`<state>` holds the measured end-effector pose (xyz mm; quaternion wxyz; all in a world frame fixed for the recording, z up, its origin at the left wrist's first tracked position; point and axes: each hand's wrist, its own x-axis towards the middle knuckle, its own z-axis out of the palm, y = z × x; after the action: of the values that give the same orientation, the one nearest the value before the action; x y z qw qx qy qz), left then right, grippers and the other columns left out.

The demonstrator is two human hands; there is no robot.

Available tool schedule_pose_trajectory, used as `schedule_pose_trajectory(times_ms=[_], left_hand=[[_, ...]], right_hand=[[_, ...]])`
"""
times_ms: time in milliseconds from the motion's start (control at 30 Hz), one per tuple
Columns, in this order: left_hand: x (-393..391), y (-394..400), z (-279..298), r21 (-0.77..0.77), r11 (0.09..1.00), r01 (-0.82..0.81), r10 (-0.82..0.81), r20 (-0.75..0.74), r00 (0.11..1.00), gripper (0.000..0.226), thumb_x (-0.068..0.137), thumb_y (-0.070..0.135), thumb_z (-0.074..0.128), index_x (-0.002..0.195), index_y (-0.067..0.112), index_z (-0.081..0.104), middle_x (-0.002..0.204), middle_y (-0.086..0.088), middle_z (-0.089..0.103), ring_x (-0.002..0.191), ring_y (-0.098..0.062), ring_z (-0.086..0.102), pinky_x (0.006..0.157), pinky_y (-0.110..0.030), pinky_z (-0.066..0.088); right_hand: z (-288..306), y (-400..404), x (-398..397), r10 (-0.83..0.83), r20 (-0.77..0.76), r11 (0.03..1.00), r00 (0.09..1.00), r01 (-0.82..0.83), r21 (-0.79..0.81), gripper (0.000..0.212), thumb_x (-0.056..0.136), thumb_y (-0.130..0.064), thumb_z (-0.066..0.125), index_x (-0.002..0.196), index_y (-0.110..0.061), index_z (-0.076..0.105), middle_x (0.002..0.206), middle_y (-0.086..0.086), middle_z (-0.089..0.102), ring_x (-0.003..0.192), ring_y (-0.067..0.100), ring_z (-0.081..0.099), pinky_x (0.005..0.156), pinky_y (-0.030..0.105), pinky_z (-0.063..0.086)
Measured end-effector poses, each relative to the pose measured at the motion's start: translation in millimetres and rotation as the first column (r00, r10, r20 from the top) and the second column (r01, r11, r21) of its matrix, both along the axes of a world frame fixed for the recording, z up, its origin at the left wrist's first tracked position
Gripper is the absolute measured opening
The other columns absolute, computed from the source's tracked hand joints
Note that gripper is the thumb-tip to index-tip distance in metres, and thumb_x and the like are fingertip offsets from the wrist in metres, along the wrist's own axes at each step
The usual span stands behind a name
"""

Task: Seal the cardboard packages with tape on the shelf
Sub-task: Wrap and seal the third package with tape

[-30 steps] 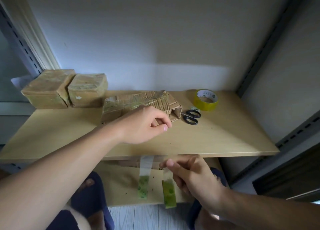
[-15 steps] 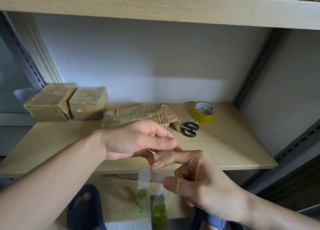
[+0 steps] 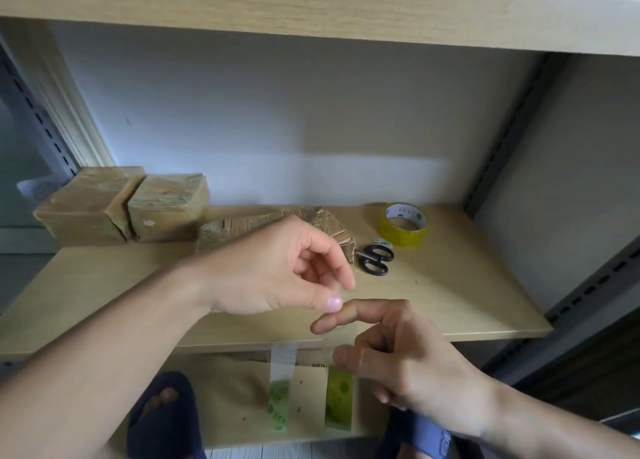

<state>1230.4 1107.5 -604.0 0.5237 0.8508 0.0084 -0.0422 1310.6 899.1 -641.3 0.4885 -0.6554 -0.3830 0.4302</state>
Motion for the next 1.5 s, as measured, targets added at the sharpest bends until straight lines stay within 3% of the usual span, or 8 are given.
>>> schedule_pose_trajectory(times_ms=[200,400,800,933,1100,1233,1333,1500], left_hand=[[3,-17,3,0.134,0.985,-0.110,0.086,0.171,0.981,0.006,0.091,0.018,0.077,0.085,0.017,0.078,0.081,-0.001,0.075,0.078,-0.020,0.071,0.076,-0.042,0.059],[13,-32,-11,0.384,0.913,-0.139,0.086,0.152,0.985,0.012,0.090,0.027,0.075,0.077,0.027,0.075,0.072,0.013,0.071,0.070,-0.005,0.066,0.069,-0.029,0.055],[42,-8,-48,0.444,0.809,-0.385,0.243,0.342,0.908,0.011,0.089,0.020,0.074,0.079,0.024,0.074,0.079,0.010,0.069,0.072,-0.004,0.060,0.068,-0.021,0.047],[53,-3,-58,0.481,0.778,-0.404,0.231,0.379,0.896,0.011,0.089,0.018,0.074,0.079,0.024,0.074,0.077,0.010,0.066,0.069,-0.002,0.056,0.064,-0.013,0.038],[57,-3,-59,0.489,0.774,-0.402,0.217,0.391,0.894,0.008,0.088,0.018,0.074,0.081,0.021,0.076,0.078,0.009,0.068,0.070,-0.004,0.058,0.065,-0.007,0.037],[57,-2,-55,0.459,0.784,-0.418,0.230,0.411,0.882,0.009,0.089,0.018,0.074,0.081,0.020,0.075,0.077,0.007,0.069,0.072,-0.007,0.060,0.067,-0.014,0.041],[56,-4,-54,0.457,0.790,-0.408,0.227,0.400,0.888,0.008,0.090,0.018,0.074,0.082,0.020,0.076,0.079,0.007,0.069,0.074,-0.009,0.061,0.071,-0.022,0.045],[53,-2,-51,0.458,0.794,-0.399,0.219,0.397,0.891,0.008,0.090,0.019,0.074,0.083,0.019,0.076,0.080,0.007,0.070,0.074,-0.011,0.062,0.068,-0.016,0.041]], right_hand=[[-9,-2,13,-0.059,-0.240,0.998,0.969,0.061,-0.001,0.039,0.078,-0.014,0.074,0.114,-0.028,0.077,0.044,0.003,0.039,0.038,0.014,0.022,0.040,0.019,0.020],[-28,-2,28,-0.083,-0.444,0.991,0.892,0.029,-0.128,0.045,0.085,0.006,0.070,0.122,-0.017,0.075,0.047,-0.004,0.046,0.035,0.005,0.026,0.042,0.021,0.012],[-59,33,68,-0.017,-0.114,0.995,0.993,0.005,-0.104,0.061,0.086,0.001,0.076,0.134,-0.036,0.065,0.055,0.007,0.042,0.045,0.009,0.031,0.041,0.020,0.026],[-70,39,72,-0.012,-0.003,0.990,1.000,0.012,-0.138,0.085,0.081,-0.003,0.084,0.150,-0.037,0.046,0.050,-0.007,0.039,0.045,0.008,0.035,0.044,0.019,0.032],[-82,39,58,-0.035,0.155,0.989,0.987,0.057,-0.135,0.126,0.072,-0.003,0.088,0.153,-0.061,0.011,0.061,0.010,0.037,0.059,0.023,0.036,0.050,0.030,0.035],[-91,39,59,-0.143,0.116,0.981,0.983,0.156,-0.115,0.135,0.070,-0.002,0.090,0.159,-0.049,-0.001,0.057,-0.001,0.045,0.055,0.013,0.045,0.053,0.025,0.040],[-84,38,58,-0.007,0.468,0.968,0.884,0.123,-0.218,0.124,0.064,-0.025,0.097,0.156,-0.041,0.016,0.062,-0.014,0.047,0.054,-0.001,0.051,0.054,0.013,0.038],[-92,43,41,0.029,0.787,0.934,0.617,0.264,-0.242,0.100,0.073,-0.051,0.085,0.146,-0.041,0.017,0.078,-0.001,0.061,0.079,0.027,0.065,0.068,0.037,0.054]])
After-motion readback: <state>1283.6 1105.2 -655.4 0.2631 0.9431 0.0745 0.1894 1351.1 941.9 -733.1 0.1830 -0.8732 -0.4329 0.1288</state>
